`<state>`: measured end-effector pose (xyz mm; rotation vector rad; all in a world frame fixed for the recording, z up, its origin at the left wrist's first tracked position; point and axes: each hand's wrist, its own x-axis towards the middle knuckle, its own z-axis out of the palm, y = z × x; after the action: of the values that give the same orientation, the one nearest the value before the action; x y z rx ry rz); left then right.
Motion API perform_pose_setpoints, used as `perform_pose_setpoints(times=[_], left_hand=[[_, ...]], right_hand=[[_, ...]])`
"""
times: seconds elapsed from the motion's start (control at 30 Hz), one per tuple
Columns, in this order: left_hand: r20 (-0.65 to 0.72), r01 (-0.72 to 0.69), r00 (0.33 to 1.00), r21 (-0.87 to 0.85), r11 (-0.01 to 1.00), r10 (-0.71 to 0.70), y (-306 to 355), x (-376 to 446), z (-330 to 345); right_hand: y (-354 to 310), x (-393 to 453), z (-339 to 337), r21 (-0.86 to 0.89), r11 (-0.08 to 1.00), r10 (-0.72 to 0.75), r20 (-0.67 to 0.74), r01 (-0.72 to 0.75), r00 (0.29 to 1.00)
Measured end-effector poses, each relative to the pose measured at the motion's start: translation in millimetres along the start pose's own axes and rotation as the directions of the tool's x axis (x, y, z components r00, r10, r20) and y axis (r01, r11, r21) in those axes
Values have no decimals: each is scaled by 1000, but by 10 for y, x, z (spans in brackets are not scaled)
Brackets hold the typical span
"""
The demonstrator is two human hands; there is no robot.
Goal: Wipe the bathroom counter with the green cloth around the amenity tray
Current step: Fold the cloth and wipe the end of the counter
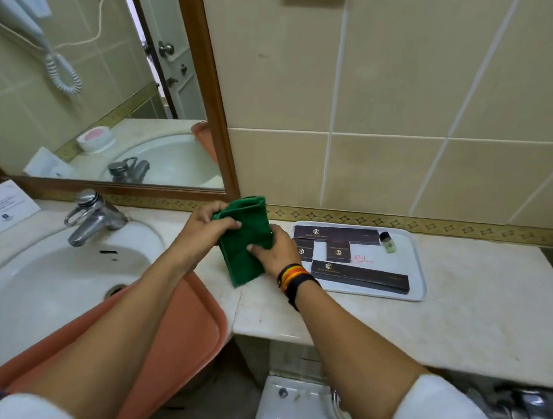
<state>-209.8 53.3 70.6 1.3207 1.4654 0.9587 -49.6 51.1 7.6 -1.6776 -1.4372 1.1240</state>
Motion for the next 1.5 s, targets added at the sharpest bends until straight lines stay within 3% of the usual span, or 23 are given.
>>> perform_pose_setpoints(times=[0.17,0.33,0.43,0.53,0.57,0.63,0.7,0.73,0.8,0.83,0.9,0.97,1.07,1.23,1.37,1.5], left_hand=[[60,-53,996,-79,995,58,444,-420,177],[200,3,979,-150,989,28,543,-800,1230],[270,137,958,-150,979,-93,407,-1019,1981],[316,241,922,-15,970,-224,110,-1233,2494],[279,192,936,110,975,-216,6,-1301,2584],[151,-40,988,438,898,-29,-197,-1391,2601],[142,-284,957,631,722,253,-376,-1405,2499],[211,-409,906,662,628,368,-472,-1371,2405],[473,-663,736,649,373,485,-674,-1246,2224],[609,-754,645,608,251,462,-767,-1174,2159],[780,-851,520,509,131,349,-866,-1037,2082],[842,-887,462,442,135,277,-876,-886,2092],[855,-899,438,411,152,277,-861,-831,2147],[854,-899,435,398,180,285,-961,-754,2160],[847,-905,424,381,190,321,-1016,-696,2205],[853,-915,402,363,176,332,-1004,-703,2204]], right_hand=[[128,-761,-441,191,974,-104,-115,125,988],[688,-1575,-1247,338,930,-38,-296,142,955],[1148,-1860,-1880,222,974,53,-448,53,893],[1513,-1849,-2499,-22,990,112,-476,-139,872],[1588,-1801,-2646,-173,964,103,-464,-203,880],[1679,-1692,-2745,-476,826,47,-474,-301,879],[1719,-1642,-2564,-510,762,52,-565,-398,823],[1707,-1637,-2365,-436,779,123,-598,-450,792],[1664,-1599,-1907,-291,797,301,-568,-529,766],[1659,-1566,-1734,-285,783,340,-548,-553,764],[1717,-1492,-1661,-355,745,327,-543,-565,773],[1902,-1426,-1895,-476,701,257,-526,-531,811],[2284,-1361,-2496,-610,611,165,-526,-505,835],[2537,-597,-3368,-596,561,248,-540,-574,804],[2493,53,-3586,-571,544,307,-546,-615,779],[2498,-75,-3562,-610,553,298,-493,-568,818]])
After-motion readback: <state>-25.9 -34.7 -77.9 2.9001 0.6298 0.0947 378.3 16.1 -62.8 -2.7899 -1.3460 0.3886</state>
